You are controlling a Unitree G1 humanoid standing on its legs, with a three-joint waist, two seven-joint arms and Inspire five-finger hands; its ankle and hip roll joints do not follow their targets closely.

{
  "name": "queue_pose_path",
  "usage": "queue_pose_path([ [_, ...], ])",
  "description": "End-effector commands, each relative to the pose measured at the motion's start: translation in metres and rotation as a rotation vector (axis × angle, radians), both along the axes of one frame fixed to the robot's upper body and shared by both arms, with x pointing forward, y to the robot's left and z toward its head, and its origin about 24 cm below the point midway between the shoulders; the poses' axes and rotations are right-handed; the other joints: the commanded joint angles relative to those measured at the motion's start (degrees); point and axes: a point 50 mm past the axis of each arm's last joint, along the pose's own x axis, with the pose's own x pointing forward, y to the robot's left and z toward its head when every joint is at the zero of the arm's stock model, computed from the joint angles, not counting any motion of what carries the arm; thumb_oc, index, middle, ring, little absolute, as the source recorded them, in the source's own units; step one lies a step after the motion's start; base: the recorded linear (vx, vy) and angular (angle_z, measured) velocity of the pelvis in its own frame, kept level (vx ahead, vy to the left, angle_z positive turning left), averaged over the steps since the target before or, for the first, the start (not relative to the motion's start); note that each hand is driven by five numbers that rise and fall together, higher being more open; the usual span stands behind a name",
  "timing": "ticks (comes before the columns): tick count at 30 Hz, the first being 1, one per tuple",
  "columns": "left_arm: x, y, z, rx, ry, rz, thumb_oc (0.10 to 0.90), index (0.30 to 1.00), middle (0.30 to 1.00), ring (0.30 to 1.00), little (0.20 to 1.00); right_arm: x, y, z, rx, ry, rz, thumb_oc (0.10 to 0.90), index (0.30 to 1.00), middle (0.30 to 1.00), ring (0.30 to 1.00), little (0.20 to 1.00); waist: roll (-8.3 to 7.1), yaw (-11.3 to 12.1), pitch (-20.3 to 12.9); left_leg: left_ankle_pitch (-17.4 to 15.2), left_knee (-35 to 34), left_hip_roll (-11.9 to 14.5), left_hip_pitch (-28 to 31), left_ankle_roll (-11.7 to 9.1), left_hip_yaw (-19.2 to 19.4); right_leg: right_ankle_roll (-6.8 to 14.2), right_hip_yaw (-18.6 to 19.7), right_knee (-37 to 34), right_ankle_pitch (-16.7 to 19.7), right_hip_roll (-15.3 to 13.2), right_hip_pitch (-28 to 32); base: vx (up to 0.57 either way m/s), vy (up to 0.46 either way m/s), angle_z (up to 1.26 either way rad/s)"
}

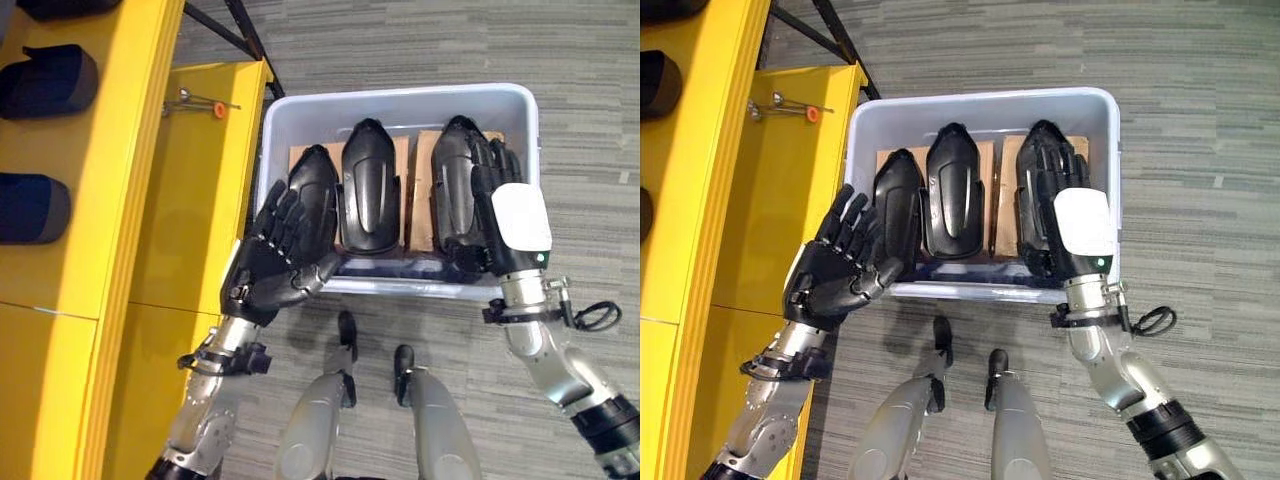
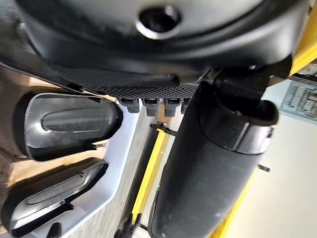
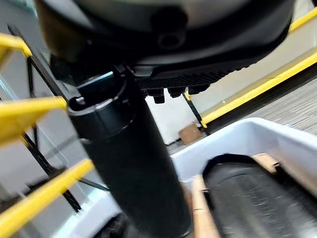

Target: Move parts from the plastic box to the shelf.

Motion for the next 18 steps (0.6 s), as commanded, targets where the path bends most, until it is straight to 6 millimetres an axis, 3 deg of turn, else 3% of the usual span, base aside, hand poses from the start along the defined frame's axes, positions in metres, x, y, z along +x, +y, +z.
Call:
queue_pose_path([
  [1, -0.005, 0.006, 0.032, -0.002, -0.177, -0.009, 0.9, 1.0, 1.0, 1.0, 1.0, 0.01, 0.015, 0.039, 0.001, -0.159, 0.052, 0.9, 1.0, 1.0, 1.0, 1.0, -3.03, 0.55, -4.41, -6.12, 1.04, -1.42, 2.94, -0.37, -0.29, 4.15, 0.04, -8.62, 8.38, -1.02, 0.97, -0.03, -0.043, 0.05],
  [10, 0.0, 0.002, 0.032, 0.008, -0.167, -0.049, 0.9, 1.0, 1.0, 1.0, 1.0, 0.034, 0.004, 0.048, -0.055, -0.034, -0.039, 0.9, 1.0, 1.0, 1.0, 1.0, -3.49, 2.37, -4.16, -5.76, 1.14, -1.66, 2.48, -0.32, -1.46, 3.93, -1.0, -7.93, 7.9, -0.85, 1.18, -0.01, -0.026, 0.02],
  [14, 0.001, 0.002, 0.031, 0.008, -0.159, -0.059, 0.9, 1.0, 1.0, 1.0, 1.0, 0.042, -0.016, 0.036, 0.035, 0.055, -0.153, 0.9, 1.0, 1.0, 1.0, 1.0, -3.43, 3.11, -3.91, -5.7, 1.33, -1.66, 2.09, -0.38, -1.82, 3.75, -1.58, -7.45, 7.56, -0.92, 1.16, 0.0, -0.01, 0.06],
  [18, 0.002, 0.002, 0.03, 0.001, -0.151, -0.059, 0.9, 1.0, 1.0, 1.0, 1.0, 0.044, -0.021, 0.021, 0.038, 0.117, -0.169, 0.9, 1.0, 1.0, 1.0, 1.0, -3.48, 3.25, -3.5, -5.49, 1.03, -1.58, 1.93, -0.44, -1.97, 3.75, -1.76, -7.39, 7.61, -0.83, 0.97, 0.0, -0.007, 0.03],
])
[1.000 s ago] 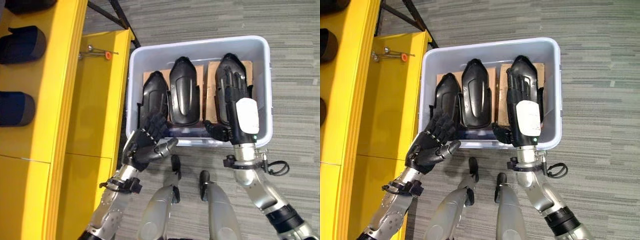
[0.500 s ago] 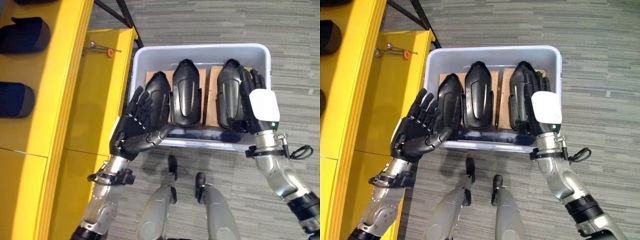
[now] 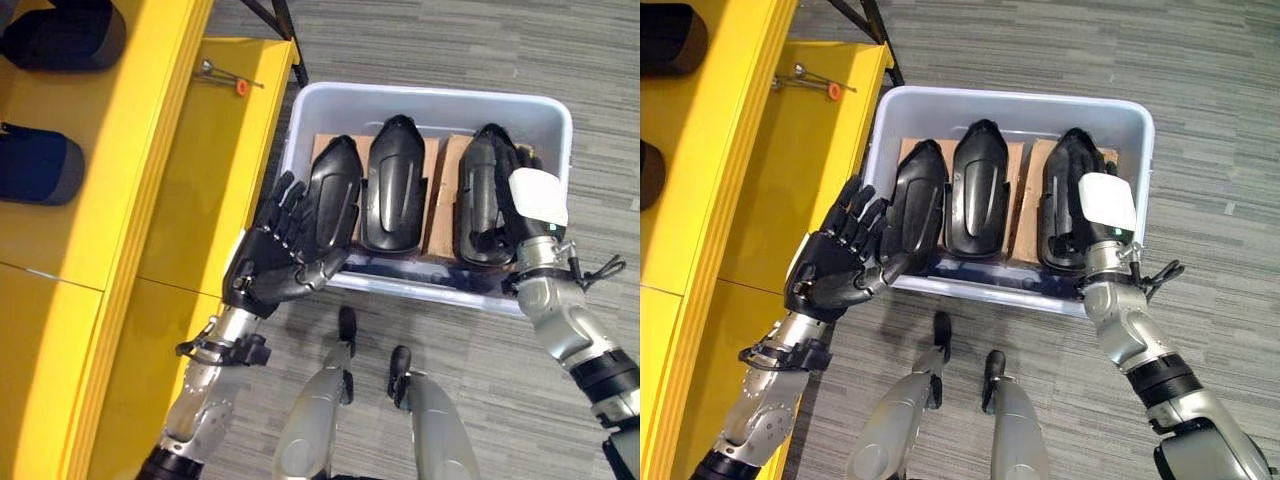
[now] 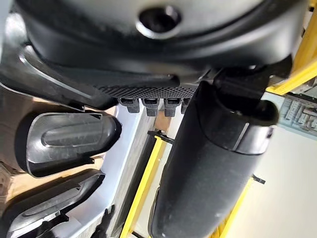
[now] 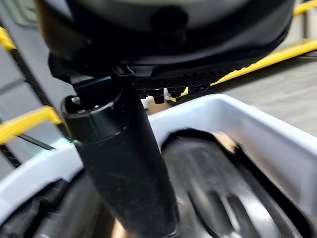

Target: Move parts from the plastic box to the shelf.

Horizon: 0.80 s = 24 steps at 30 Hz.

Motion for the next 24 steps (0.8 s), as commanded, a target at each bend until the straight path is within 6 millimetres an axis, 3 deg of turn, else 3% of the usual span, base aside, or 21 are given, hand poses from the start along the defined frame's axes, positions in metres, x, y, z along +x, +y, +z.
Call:
queue_pose_path([
  [1, -0.001, 0.003, 0.03, -0.032, -0.168, -0.029, 0.9, 1.0, 1.0, 1.0, 1.0, 0.005, 0.013, 0.031, 0.003, -0.127, 0.069, 0.9, 1.0, 1.0, 1.0, 1.0, -2.07, 0.02, -3.32, -5.66, 0.83, -1.21, 2.96, -0.88, -0.64, 2.96, -0.69, -6.16, 7.08, -0.61, 0.78, 0.0, 0.0, 0.0],
  [6, -0.002, 0.005, 0.031, -0.038, -0.171, -0.026, 0.9, 1.0, 1.0, 1.0, 1.0, 0.001, 0.017, 0.022, 0.058, -0.113, 0.087, 0.9, 1.0, 1.0, 1.0, 1.0, -2.31, -0.23, -3.17, -5.5, 0.49, -1.1, 3.25, -1.01, -0.61, 2.95, -0.56, -6.48, 7.14, -0.48, 1.06, 0.0, 0.0, 0.0],
  [16, -0.007, 0.012, 0.027, -0.05, -0.156, -0.001, 0.9, 1.0, 1.0, 1.0, 1.0, -0.028, 0.027, 0.014, 0.064, -0.137, 0.174, 0.9, 1.0, 1.0, 1.0, 1.0, -3.29, -2.08, -3.24, -5.33, 0.09, -0.65, 3.37, -1.16, 0.3, 3.28, 0.69, -6.97, 7.51, 0.25, 0.78, 0.0, -0.002, -0.02],
  [24, -0.004, 0.01, 0.027, -0.046, -0.151, -0.016, 0.9, 1.0, 1.0, 1.0, 1.0, -0.02, 0.025, 0.011, -0.014, -0.096, 0.15, 0.9, 1.0, 1.0, 1.0, 1.0, -3.13, -1.71, -3.12, -5.24, 0.37, -0.64, 2.75, -1.27, 0.17, 3.27, 0.68, -6.56, 7.37, 0.39, 0.31, 0.0, -0.005, -0.03],
])
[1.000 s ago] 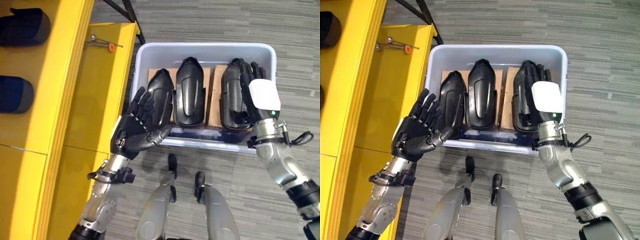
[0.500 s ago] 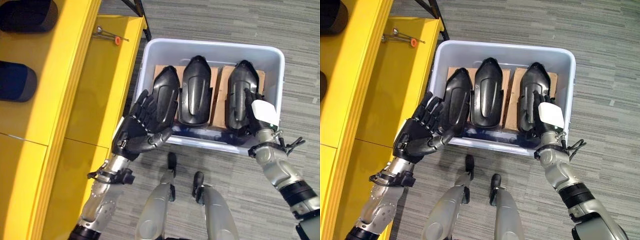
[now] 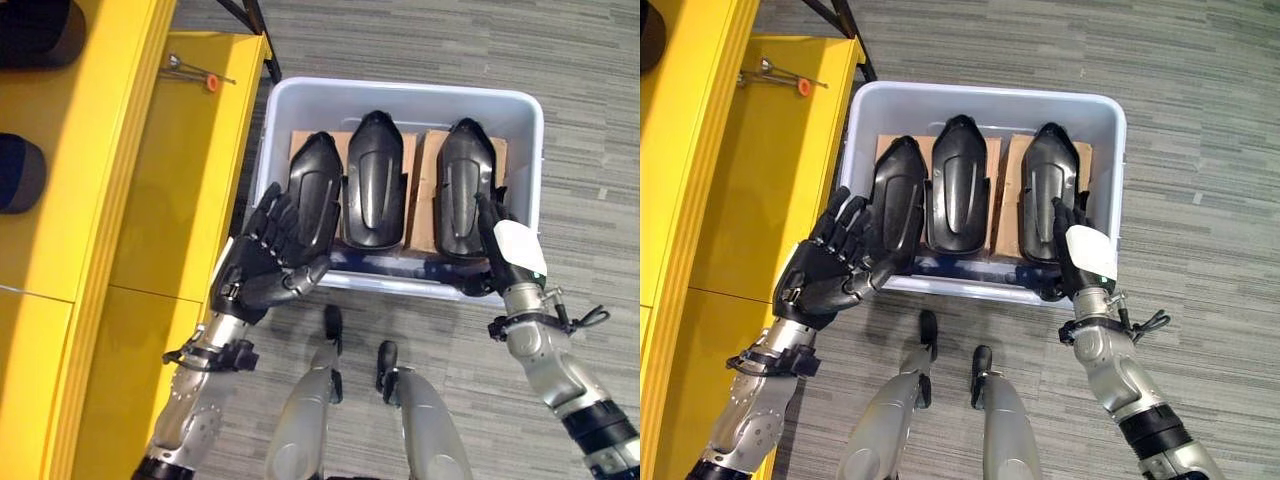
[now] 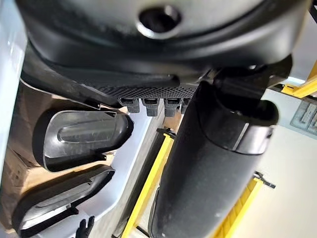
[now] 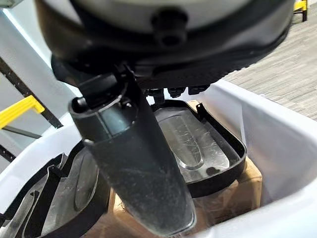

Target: Move parts from the plastic box to the shelf.

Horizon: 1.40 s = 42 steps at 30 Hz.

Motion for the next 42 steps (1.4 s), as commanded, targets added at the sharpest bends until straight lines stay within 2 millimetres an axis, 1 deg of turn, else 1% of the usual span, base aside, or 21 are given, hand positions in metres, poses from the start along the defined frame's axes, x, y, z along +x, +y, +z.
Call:
queue_pose_path([
  [1, -0.001, -0.006, 0.031, -0.027, -0.184, -0.042, 0.9, 1.0, 1.0, 1.0, 1.0, 0.016, 0.003, 0.04, -0.104, -0.17, 0.025, 0.9, 1.0, 1.0, 1.0, 1.0, -0.47, 0.28, -3.25, -5.15, 0.56, -0.95, 3.35, -1.32, -0.8, 3.39, -0.09, -6.26, 7.01, 0.13, 1.26, 0.0, 0.0, 0.0],
  [3, 0.002, -0.008, 0.031, -0.032, -0.177, -0.056, 0.9, 1.0, 1.0, 1.0, 1.0, 0.023, 0.001, 0.041, -0.162, -0.184, -0.002, 0.9, 1.0, 1.0, 1.0, 1.0, -0.18, 0.7, -2.92, -5.03, 0.67, -1.05, 2.95, -1.24, -0.96, 3.3, -0.34, -6.02, 7.01, 0.12, 0.96, 0.0, 0.0, 0.0],
  [6, 0.004, -0.01, 0.032, -0.03, -0.179, -0.066, 0.9, 1.0, 1.0, 1.0, 1.0, 0.028, 0.001, 0.046, -0.198, -0.217, -0.016, 0.9, 1.0, 1.0, 1.0, 1.0, 0.03, 0.95, -2.83, -5.05, 0.64, -1.16, 2.85, -1.19, -1.11, 3.27, -0.4, -6.01, 6.98, 0.14, 0.9, 0.0, 0.0, 0.0],
  [9, 0.005, -0.012, 0.033, -0.028, -0.176, -0.073, 0.9, 1.0, 1.0, 1.0, 1.0, 0.032, 0.002, 0.054, -0.254, -0.249, -0.017, 0.9, 1.0, 1.0, 1.0, 1.0, 0.29, 1.3, -2.74, -5.0, 0.64, -1.23, 2.67, -1.2, -1.23, 3.3, -0.58, -5.73, 6.93, 0.13, 0.65, 0.0, 0.0, 0.0],
  [13, 0.006, -0.013, 0.034, -0.034, -0.178, -0.082, 0.9, 1.0, 1.0, 1.0, 1.0, 0.036, 0.009, 0.064, -0.317, -0.286, 0.023, 0.9, 1.0, 1.0, 1.0, 1.0, 0.65, 1.68, -2.55, -4.93, 0.86, -1.41, 2.25, -1.22, -1.49, 3.28, -0.89, -5.36, 6.83, 0.02, 0.29, 0.0, 0.0, 0.0],
  [18, 0.006, -0.014, 0.031, -0.035, -0.171, -0.079, 0.9, 1.0, 1.0, 1.0, 1.0, 0.039, 0.009, 0.06, -0.361, -0.25, 0.027, 0.9, 1.0, 1.0, 1.0, 1.0, 0.85, 2.04, -2.6, -4.88, 0.85, -1.46, 2.06, -1.34, -1.65, 3.23, -1.25, -5.29, 6.67, -0.15, 0.23, 0.0, -0.001, 0.01],
  [22, 0.006, -0.014, 0.03, -0.037, -0.171, -0.093, 0.9, 1.0, 1.0, 1.0, 1.0, 0.042, 0.002, 0.046, -0.37, -0.18, -0.008, 0.9, 1.0, 1.0, 1.0, 1.0, 1.11, 2.39, -2.29, -4.81, 1.0, -1.5, 1.58, -1.34, -1.77, 3.14, -1.57, -4.96, 6.6, -0.25, -0.21, 0.0, -0.004, 0.03],
  [27, 0.007, -0.014, 0.029, -0.026, -0.176, -0.088, 0.9, 1.0, 1.0, 1.0, 1.0, 0.045, -0.001, 0.033, -0.353, -0.104, -0.024, 0.9, 1.0, 1.0, 1.0, 1.0, 1.36, 2.5, -1.81, -4.67, 0.94, -1.49, 1.16, -1.33, -1.76, 3.13, -1.72, -4.74, 6.61, -0.28, -0.66, -0.01, -0.001, 0.02],
  [28, 0.007, -0.015, 0.029, -0.024, -0.18, -0.089, 0.9, 1.0, 1.0, 1.0, 1.0, 0.045, -0.004, 0.026, -0.345, -0.058, -0.047, 0.9, 1.0, 1.0, 1.0, 1.0, 1.45, 2.5, -1.58, -4.54, 0.84, -1.5, 1.0, -1.32, -1.72, 3.07, -1.74, -4.73, 6.66, -0.26, -0.82, 0.0, 0.0, 0.0],
  [33, 0.006, -0.014, 0.03, -0.035, -0.18, -0.084, 0.9, 1.0, 1.0, 1.0, 1.0, 0.04, -0.013, 0.008, -0.306, -0.014, -0.139, 0.9, 1.0, 1.0, 1.0, 1.0, 1.56, 2.08, -1.05, -4.37, 0.55, -1.38, 0.86, -1.25, -1.42, 3.05, -1.54, -4.71, 6.87, -0.11, -1.24, 0.0, 0.0, 0.0],
  [34, 0.005, -0.014, 0.03, -0.037, -0.183, -0.08, 0.9, 1.0, 1.0, 1.0, 1.0, 0.035, -0.019, 0.001, -0.273, -0.017, -0.204, 0.9, 1.0, 1.0, 1.0, 1.0, 1.6, 1.77, -0.9, -4.34, 0.35, -1.3, 0.87, -1.22, -1.24, 3.07, -1.36, -4.75, 6.96, -0.02, -1.39, 0.0, 0.0, 0.0],
  [35, 0.004, -0.013, 0.03, -0.041, -0.183, -0.078, 0.9, 1.0, 1.0, 1.0, 1.0, 0.032, -0.02, -0.003, -0.259, -0.016, -0.216, 0.9, 1.0, 1.0, 1.0, 1.0, 1.62, 1.57, -0.88, -4.32, 0.26, -1.3, 0.84, -1.2, -1.12, 3.08, -1.24, -4.87, 7.04, 0.04, -1.45, 0.0, 0.0, 0.0],
  [38, 0.003, -0.013, 0.03, -0.043, -0.187, -0.075, 0.9, 1.0, 1.0, 1.0, 1.0, 0.028, -0.019, -0.006, -0.25, -0.022, -0.22, 0.9, 1.0, 1.0, 1.0, 1.0, 1.6, 1.22, -0.81, -4.22, -0.07, -1.31, 0.76, -1.17, -0.89, 3.15, -1.0, -5.22, 7.25, 0.18, -1.64, 0.0, 0.0, 0.0],
  [42, 0.003, -0.016, 0.029, -0.046, -0.187, -0.071, 0.9, 1.0, 1.0, 1.0, 1.0, 0.025, -0.012, -0.011, -0.266, -0.018, -0.217, 0.9, 1.0, 1.0, 1.0, 1.0, 1.75, 0.74, -0.58, -4.18, -0.09, -1.31, 0.45, -1.18, -0.45, 3.18, -0.75, -5.31, 7.46, 0.21, -2.09, 0.0, 0.0, 0.0],
])
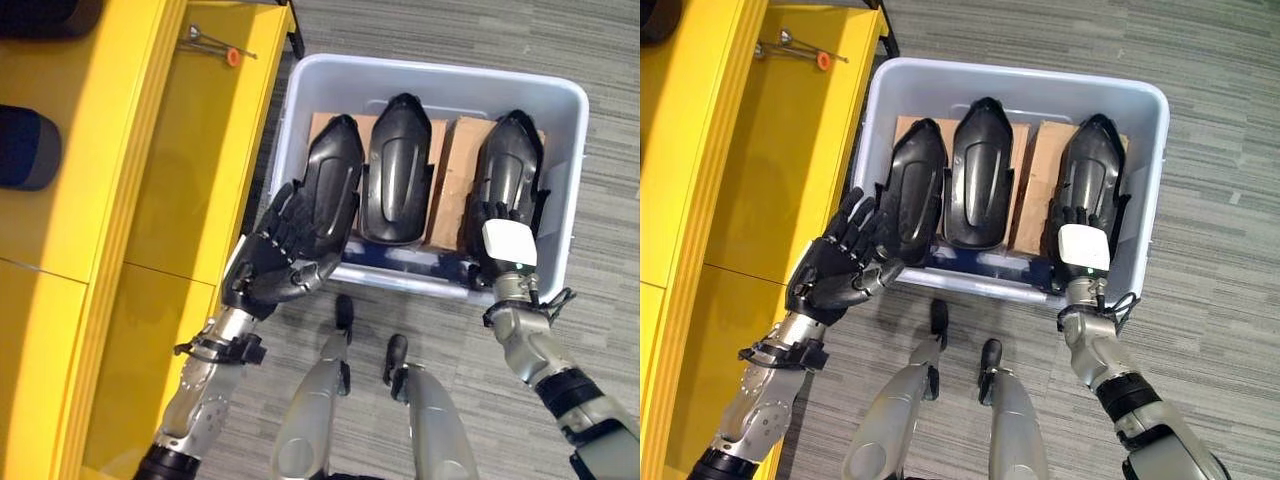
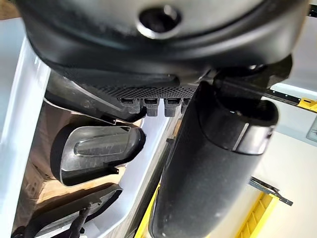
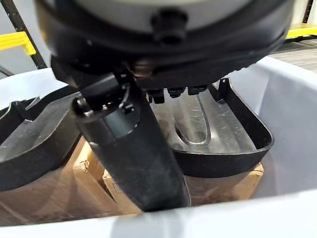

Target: Move parts from the plastic box to the shelf.

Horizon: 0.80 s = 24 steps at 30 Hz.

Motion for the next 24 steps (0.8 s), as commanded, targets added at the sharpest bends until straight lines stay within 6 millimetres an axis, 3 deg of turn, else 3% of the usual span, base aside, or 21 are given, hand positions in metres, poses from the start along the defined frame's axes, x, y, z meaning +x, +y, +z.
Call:
queue_pose_path([
  [1, -0.004, -0.008, 0.036, -0.058, -0.226, -0.037, 0.9, 1.0, 1.0, 1.0, 1.0, 0.002, -0.01, 0.015, -0.058, -0.074, -0.066, 0.9, 1.0, 1.0, 1.0, 1.0, -0.05, -1.8, -1.35, -4.7, 0.05, -1.22, 2.63, -0.62, 0.31, 3.24, -0.28, -5.34, 7.64, 0.21, -0.11, 0.0, 0.0, 0.0],
  [6, 0.0, -0.012, 0.036, -0.054, -0.223, -0.045, 0.9, 1.0, 1.0, 1.0, 1.0, 0.007, -0.018, 0.013, -0.065, -0.093, -0.135, 0.9, 1.0, 1.0, 1.0, 1.0, 0.53, -1.67, -1.01, -4.46, 0.15, -1.28, 2.0, -0.69, 0.37, 3.16, -0.31, -4.85, 7.64, 0.17, -0.73, 0.0, 0.001, -0.01],
  [12, 0.002, -0.016, 0.038, -0.057, -0.224, -0.06, 0.9, 1.0, 1.0, 1.0, 1.0, 0.017, -0.018, 0.033, -0.114, -0.221, -0.136, 0.9, 1.0, 1.0, 1.0, 1.0, 1.44, -1.4, -0.45, -4.22, -0.07, -1.54, 1.64, -0.7, 0.28, 3.05, -0.42, -4.52, 7.62, 0.17, -1.28, 0.0, 0.0, -0.01],
  [24, 0.001, -0.018, 0.035, -0.06, -0.226, -0.078, 0.9, 1.0, 1.0, 1.0, 1.0, 0.007, -0.026, 0.041, -0.133, -0.462, -0.154, 0.9, 1.0, 1.0, 1.0, 1.0, 2.19, -2.06, -0.33, -4.31, -0.23, -1.5, 1.38, -0.74, 0.88, 3.14, -0.27, -4.54, 7.78, -0.01, -1.97, 0.0, 0.001, 0.0],
])
